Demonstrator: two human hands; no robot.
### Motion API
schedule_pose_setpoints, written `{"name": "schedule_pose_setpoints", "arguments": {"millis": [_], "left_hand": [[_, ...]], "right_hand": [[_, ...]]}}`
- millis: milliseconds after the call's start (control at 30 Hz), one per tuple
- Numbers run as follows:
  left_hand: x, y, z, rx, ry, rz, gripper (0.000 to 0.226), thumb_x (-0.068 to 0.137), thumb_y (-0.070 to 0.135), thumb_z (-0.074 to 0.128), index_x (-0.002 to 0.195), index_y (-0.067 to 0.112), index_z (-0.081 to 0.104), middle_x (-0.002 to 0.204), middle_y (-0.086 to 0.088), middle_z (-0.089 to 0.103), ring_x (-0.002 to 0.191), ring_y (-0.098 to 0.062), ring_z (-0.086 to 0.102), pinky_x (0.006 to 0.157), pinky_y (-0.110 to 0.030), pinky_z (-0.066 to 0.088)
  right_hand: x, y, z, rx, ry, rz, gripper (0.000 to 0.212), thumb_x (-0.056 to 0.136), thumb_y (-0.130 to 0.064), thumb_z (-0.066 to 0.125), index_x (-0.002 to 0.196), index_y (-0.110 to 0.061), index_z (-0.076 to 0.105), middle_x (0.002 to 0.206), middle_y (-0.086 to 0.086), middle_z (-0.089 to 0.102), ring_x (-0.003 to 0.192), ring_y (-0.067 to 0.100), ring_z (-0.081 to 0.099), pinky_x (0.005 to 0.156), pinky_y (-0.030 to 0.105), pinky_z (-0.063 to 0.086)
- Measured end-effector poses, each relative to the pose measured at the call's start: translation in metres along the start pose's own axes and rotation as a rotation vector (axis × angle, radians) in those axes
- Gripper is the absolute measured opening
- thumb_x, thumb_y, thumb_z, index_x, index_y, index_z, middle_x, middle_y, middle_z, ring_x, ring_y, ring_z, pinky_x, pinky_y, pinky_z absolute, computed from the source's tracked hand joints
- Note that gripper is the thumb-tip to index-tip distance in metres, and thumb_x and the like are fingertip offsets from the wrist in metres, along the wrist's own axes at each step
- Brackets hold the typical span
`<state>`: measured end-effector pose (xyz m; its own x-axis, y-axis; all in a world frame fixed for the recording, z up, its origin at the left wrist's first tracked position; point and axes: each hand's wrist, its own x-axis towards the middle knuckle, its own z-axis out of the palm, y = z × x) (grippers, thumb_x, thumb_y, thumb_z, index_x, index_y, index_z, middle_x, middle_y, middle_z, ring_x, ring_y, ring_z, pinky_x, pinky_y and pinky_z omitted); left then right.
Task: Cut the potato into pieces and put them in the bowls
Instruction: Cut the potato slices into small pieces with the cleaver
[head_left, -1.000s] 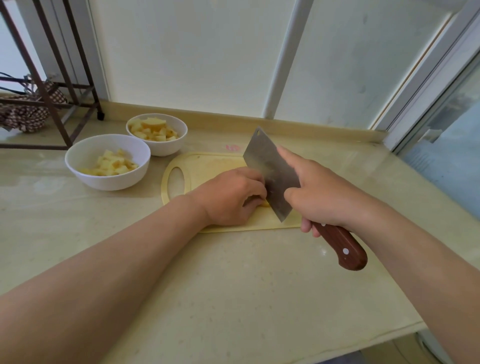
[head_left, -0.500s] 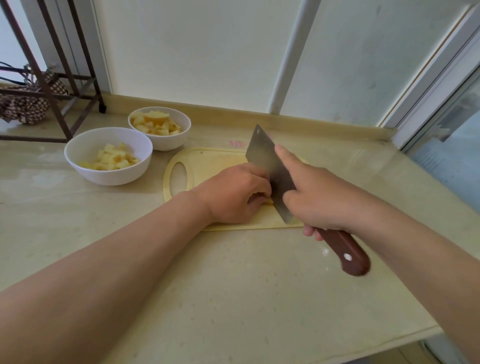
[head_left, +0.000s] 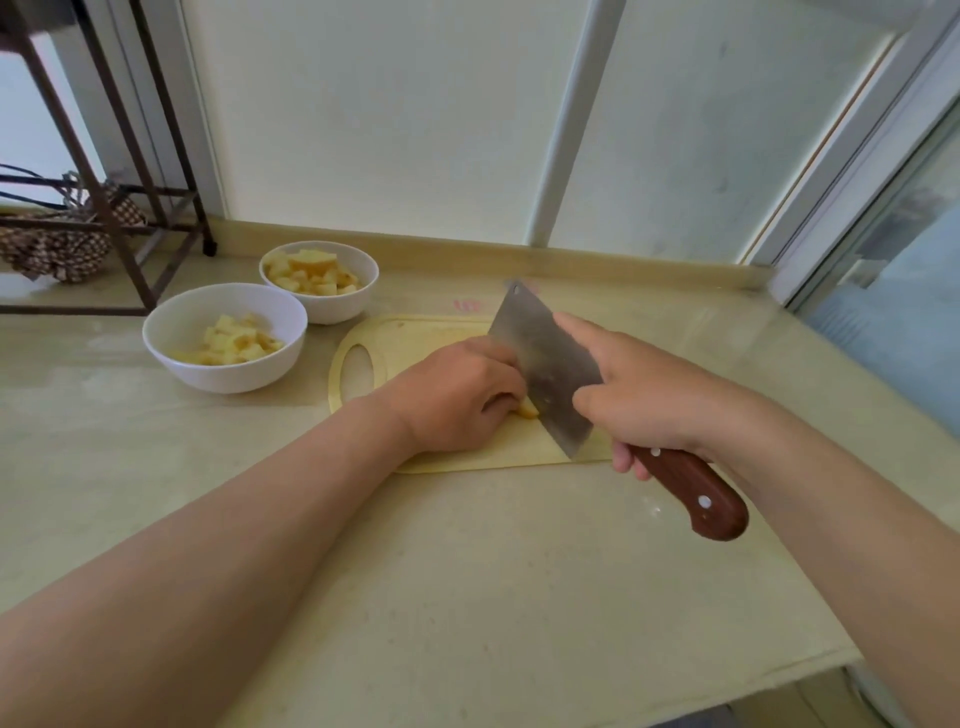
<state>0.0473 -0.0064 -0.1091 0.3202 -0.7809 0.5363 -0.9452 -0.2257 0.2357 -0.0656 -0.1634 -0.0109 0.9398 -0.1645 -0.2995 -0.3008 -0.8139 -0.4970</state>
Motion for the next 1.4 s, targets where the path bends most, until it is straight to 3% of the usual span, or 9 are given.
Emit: {"name": "schedule_pose_setpoints", "arguments": {"millis": [100, 333, 567, 700, 800, 933, 1100, 1233, 1400], "left_hand": [[-0.001, -0.003, 0.0, 0.001, 0.0, -0.01, 0.012, 0.084, 0.012, 0.061, 0.08, 0.012, 0.072, 0.088, -0.003, 0.066, 0.08, -0.021, 0.057, 0.073, -0.036, 0.049], [-0.002, -0.003, -0.002, 0.009, 0.003, 0.012, 0.009, 0.083, 0.011, 0.062, 0.081, 0.013, 0.071, 0.087, -0.002, 0.063, 0.08, -0.02, 0.055, 0.069, -0.034, 0.05], [-0.001, -0.002, -0.003, 0.018, 0.0, 0.024, 0.01, 0.083, 0.011, 0.061, 0.08, 0.012, 0.07, 0.083, -0.002, 0.062, 0.077, -0.021, 0.055, 0.065, -0.032, 0.048], [-0.001, -0.004, -0.002, 0.019, -0.01, 0.01, 0.01, 0.085, 0.012, 0.061, 0.082, 0.012, 0.071, 0.085, -0.001, 0.062, 0.079, -0.021, 0.056, 0.067, -0.034, 0.049], [0.0, -0.004, -0.002, 0.015, -0.009, 0.012, 0.011, 0.086, 0.011, 0.062, 0.082, 0.012, 0.072, 0.085, -0.001, 0.063, 0.079, -0.021, 0.056, 0.067, -0.034, 0.049], [0.001, -0.005, -0.002, 0.007, 0.0, 0.008, 0.011, 0.082, 0.009, 0.063, 0.08, 0.009, 0.073, 0.084, -0.004, 0.065, 0.076, -0.025, 0.06, 0.064, -0.035, 0.051], [0.001, -0.008, -0.002, -0.005, -0.011, -0.009, 0.012, 0.084, 0.009, 0.063, 0.086, 0.008, 0.076, 0.087, -0.006, 0.067, 0.078, -0.027, 0.063, 0.065, -0.039, 0.053], [0.001, -0.003, -0.005, 0.003, -0.009, -0.02, 0.017, 0.084, 0.015, 0.059, 0.082, 0.008, 0.074, 0.083, -0.007, 0.065, 0.074, -0.027, 0.061, 0.065, -0.038, 0.053], [0.0, -0.002, -0.006, 0.005, 0.005, -0.016, 0.012, 0.084, 0.012, 0.062, 0.082, 0.009, 0.073, 0.085, -0.006, 0.065, 0.078, -0.026, 0.06, 0.068, -0.035, 0.052]], "right_hand": [[-0.01, 0.004, 0.004, 0.034, 0.041, -0.025, 0.088, 0.096, -0.007, 0.039, 0.158, -0.061, 0.007, 0.131, 0.002, 0.054, 0.048, 0.017, 0.068, 0.045, 0.027, 0.052], [-0.011, -0.007, 0.007, 0.01, 0.075, -0.067, 0.091, 0.095, -0.007, 0.038, 0.158, -0.062, 0.003, 0.131, 0.003, 0.053, 0.05, 0.017, 0.071, 0.046, 0.028, 0.054], [-0.011, -0.011, 0.008, -0.024, 0.065, -0.059, 0.09, 0.096, -0.007, 0.037, 0.158, -0.062, 0.002, 0.122, 0.002, 0.054, 0.046, 0.015, 0.068, 0.045, 0.028, 0.053], [-0.018, -0.012, 0.004, -0.073, 0.024, -0.039, 0.089, 0.097, -0.009, 0.038, 0.157, -0.063, 0.0, 0.098, 0.009, 0.062, 0.048, 0.018, 0.069, 0.048, 0.031, 0.056], [-0.019, -0.014, 0.006, -0.111, -0.001, -0.008, 0.089, 0.097, -0.012, 0.038, 0.157, -0.063, -0.004, 0.092, 0.013, 0.067, 0.053, 0.025, 0.072, 0.049, 0.034, 0.058], [0.002, -0.026, 0.017, -0.122, 0.009, -0.005, 0.092, 0.097, -0.009, 0.039, 0.159, -0.057, -0.009, 0.083, 0.011, 0.066, 0.04, 0.013, 0.062, 0.045, 0.028, 0.053], [0.023, -0.037, 0.017, -0.086, 0.014, -0.014, 0.094, 0.095, -0.007, 0.039, 0.159, -0.057, -0.008, 0.097, 0.014, 0.068, 0.07, 0.031, 0.076, 0.054, 0.04, 0.064], [0.006, -0.027, 0.013, -0.093, -0.031, 0.003, 0.091, 0.099, -0.008, 0.038, 0.159, -0.058, -0.009, 0.082, 0.015, 0.068, 0.044, 0.017, 0.064, 0.048, 0.031, 0.056], [-0.001, -0.017, 0.008, -0.015, 0.028, -0.02, 0.086, 0.095, -0.004, 0.039, 0.161, -0.052, 0.011, 0.098, 0.008, 0.062, 0.043, 0.015, 0.064, 0.045, 0.029, 0.053]]}}
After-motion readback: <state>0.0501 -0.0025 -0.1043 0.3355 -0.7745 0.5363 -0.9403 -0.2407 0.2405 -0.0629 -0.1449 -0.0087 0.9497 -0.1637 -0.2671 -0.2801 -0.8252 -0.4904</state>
